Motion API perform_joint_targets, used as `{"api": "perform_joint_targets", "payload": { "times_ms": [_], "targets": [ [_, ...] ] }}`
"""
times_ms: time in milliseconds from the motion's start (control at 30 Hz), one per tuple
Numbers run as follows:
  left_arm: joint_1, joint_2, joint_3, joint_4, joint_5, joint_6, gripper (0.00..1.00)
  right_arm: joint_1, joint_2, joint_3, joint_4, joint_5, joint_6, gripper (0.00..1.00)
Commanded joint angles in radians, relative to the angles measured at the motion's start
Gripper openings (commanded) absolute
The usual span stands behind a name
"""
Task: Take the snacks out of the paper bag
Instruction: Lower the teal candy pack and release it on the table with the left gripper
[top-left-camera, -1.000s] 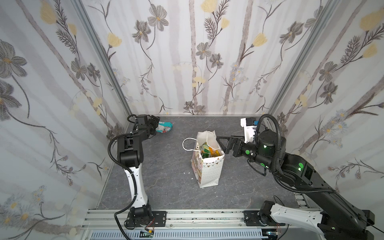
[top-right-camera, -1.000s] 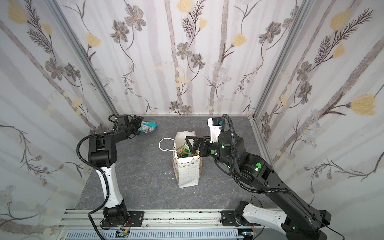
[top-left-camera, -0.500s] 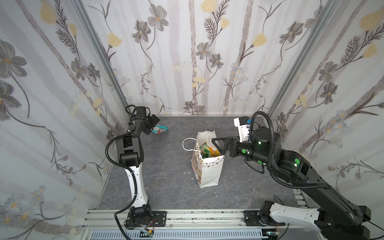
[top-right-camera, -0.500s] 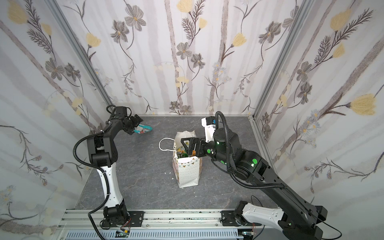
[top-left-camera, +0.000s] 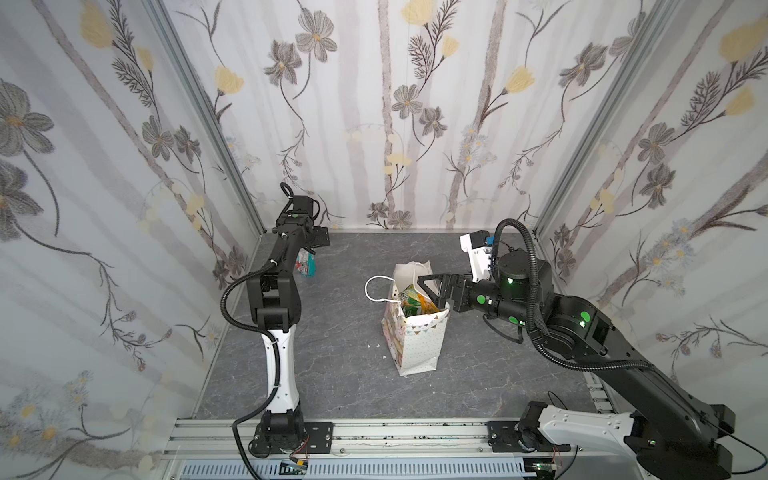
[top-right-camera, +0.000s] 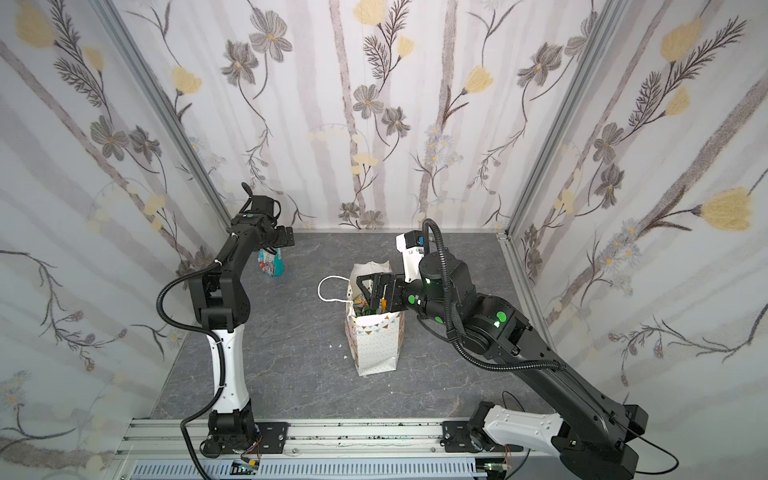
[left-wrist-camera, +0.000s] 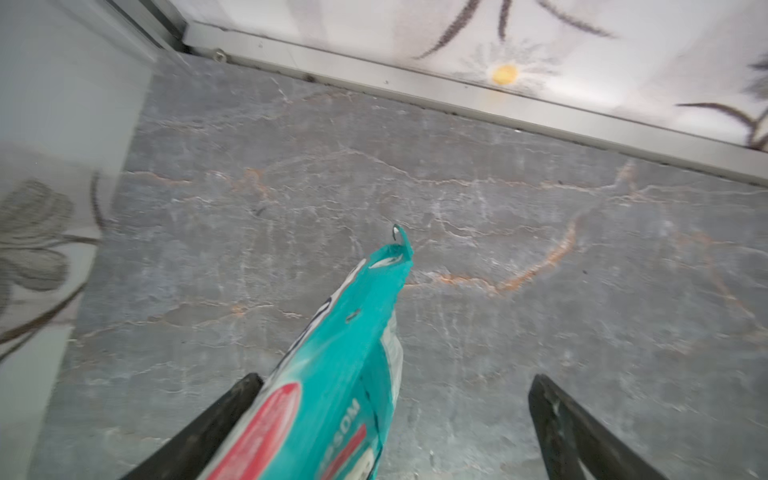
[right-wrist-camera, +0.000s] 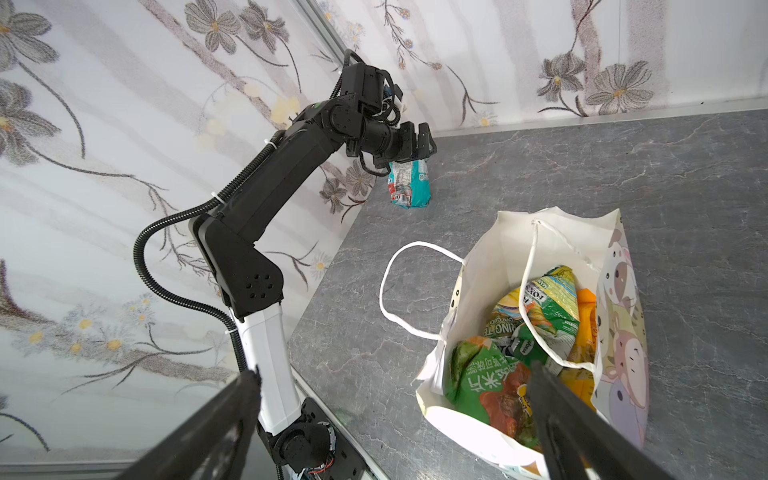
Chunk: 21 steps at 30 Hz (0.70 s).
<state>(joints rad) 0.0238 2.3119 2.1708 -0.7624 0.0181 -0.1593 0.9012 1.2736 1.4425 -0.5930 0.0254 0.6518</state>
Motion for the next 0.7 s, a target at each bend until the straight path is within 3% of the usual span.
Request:
{"api": "perform_joint_targets", "payload": {
  "times_ms": [0, 33, 67, 133, 200, 233, 333, 500, 667],
  "targets": [
    [0.083, -0.037, -0.089, 0.164, 0.431, -0.264, 0.98, 0.001, 0.018, 0.016, -0.004, -0.006, -0.009, 1.0],
    [0.09, -0.038, -0.101, 0.226, 0.539, -0.324, 0.98, 0.001, 0.021, 0.018, -0.002, -0.01, -0.009, 1.0],
    [0.077, -0.036, -0.068, 0.216, 0.579, -0.327, 0.98, 0.001, 0.023, 0.017, -0.003, -0.01, -0.011, 1.0],
    [0.033, -0.052, 0.016, 0.128, 0.551, -0.235, 0.98, 0.0, 0.027, 0.018, -0.004, -0.006, -0.014, 1.0],
    [-0.013, -0.094, 0.059, 0.078, 0.452, -0.156, 0.97, -0.001, 0.03, 0.019, -0.002, 0.0, -0.013, 1.0],
    [-0.023, -0.113, 0.055, 0.086, 0.413, -0.155, 0.95, -0.003, 0.032, 0.019, -0.001, 0.005, -0.014, 1.0],
    [-0.018, -0.14, 0.0, 0.189, 0.445, -0.223, 0.92, -0.003, 0.035, 0.021, 0.004, 0.004, -0.014, 1.0],
    [-0.019, -0.066, 0.098, 0.046, 0.382, -0.173, 0.9, -0.003, 0.023, 0.012, 0.0, 0.002, -0.015, 1.0],
    [-0.028, -0.211, -0.094, 0.163, 0.44, -0.185, 0.9, -0.013, 0.012, -0.011, -0.001, 0.027, -0.01, 1.0]
  ]
}}
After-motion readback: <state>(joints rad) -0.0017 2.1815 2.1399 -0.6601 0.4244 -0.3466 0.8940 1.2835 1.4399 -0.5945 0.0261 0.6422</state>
